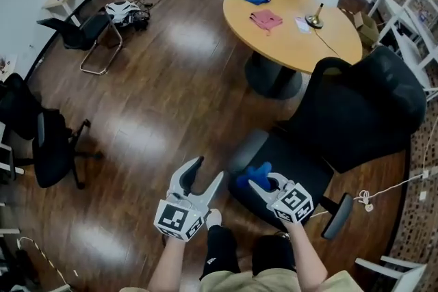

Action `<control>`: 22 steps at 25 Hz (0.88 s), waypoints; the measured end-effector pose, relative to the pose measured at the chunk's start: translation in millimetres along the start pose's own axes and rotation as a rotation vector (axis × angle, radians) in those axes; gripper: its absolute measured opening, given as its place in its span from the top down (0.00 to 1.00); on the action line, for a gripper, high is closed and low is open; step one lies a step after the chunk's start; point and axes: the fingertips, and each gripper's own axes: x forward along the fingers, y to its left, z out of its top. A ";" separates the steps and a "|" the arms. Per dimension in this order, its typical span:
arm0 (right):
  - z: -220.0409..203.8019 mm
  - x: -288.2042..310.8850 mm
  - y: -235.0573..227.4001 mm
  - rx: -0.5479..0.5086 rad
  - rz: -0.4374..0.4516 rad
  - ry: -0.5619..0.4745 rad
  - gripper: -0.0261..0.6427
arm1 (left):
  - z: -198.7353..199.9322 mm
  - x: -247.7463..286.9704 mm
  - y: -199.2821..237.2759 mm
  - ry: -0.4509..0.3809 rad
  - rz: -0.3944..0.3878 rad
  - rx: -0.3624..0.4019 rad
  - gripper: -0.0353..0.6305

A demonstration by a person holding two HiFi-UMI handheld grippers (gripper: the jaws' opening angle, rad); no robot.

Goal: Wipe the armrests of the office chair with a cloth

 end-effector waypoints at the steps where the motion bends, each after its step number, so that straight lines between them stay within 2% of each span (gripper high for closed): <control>1: -2.8 22.8 2.2 0.006 0.032 0.023 0.93 | -3.0 0.2 11.1 0.010 -0.003 0.004 0.60; 4: -21.1 82.4 14.8 0.016 0.119 0.106 0.93 | -20.9 -4.6 38.2 0.053 -0.014 -0.002 0.60; 7: -49.7 122.0 11.7 -0.044 0.186 0.237 0.93 | -43.9 -0.1 54.3 0.081 -0.010 -0.045 0.60; 11: -92.7 148.2 -26.5 -0.109 0.208 0.396 0.93 | -68.1 16.5 59.8 0.123 -0.004 -0.074 0.60; 14: -109.3 144.7 -62.9 -0.123 0.228 0.438 0.93 | -72.4 29.2 57.6 0.137 0.015 -0.082 0.60; 17: -104.4 136.6 -118.4 -0.156 0.187 0.428 0.93 | -74.7 42.3 56.9 0.151 0.041 -0.089 0.60; 20: -90.2 129.8 -196.6 -0.224 0.079 0.430 0.93 | -80.3 58.9 59.0 0.156 0.091 -0.106 0.60; 22: -86.4 121.6 -248.8 -0.221 -0.013 0.429 0.93 | -84.5 70.2 56.8 0.144 0.120 -0.126 0.60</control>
